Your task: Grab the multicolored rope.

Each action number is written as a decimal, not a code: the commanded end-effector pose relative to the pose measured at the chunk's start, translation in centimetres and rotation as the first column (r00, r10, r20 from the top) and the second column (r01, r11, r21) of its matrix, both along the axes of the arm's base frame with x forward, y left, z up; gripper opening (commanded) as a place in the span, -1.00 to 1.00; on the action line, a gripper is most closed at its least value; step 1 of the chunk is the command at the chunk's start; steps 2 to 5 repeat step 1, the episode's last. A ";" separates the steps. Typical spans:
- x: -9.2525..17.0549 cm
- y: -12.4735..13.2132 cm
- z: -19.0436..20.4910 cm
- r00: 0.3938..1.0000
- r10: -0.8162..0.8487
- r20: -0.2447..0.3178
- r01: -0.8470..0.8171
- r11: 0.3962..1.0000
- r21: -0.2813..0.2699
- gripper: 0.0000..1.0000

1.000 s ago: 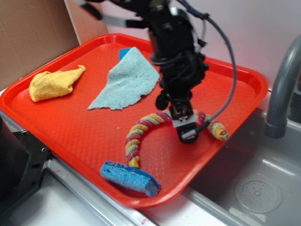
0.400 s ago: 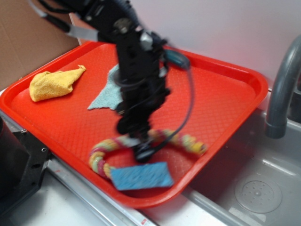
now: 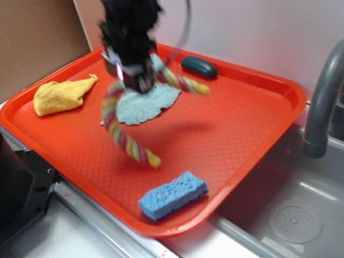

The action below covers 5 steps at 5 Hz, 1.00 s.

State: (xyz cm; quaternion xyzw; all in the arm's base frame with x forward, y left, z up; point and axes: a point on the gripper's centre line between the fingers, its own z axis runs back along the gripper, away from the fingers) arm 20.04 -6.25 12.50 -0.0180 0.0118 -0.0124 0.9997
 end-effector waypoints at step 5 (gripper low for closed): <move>-2.3 1.1 10.6 0.969 0.176 0.173 -0.180 0.984 0.006 -1.00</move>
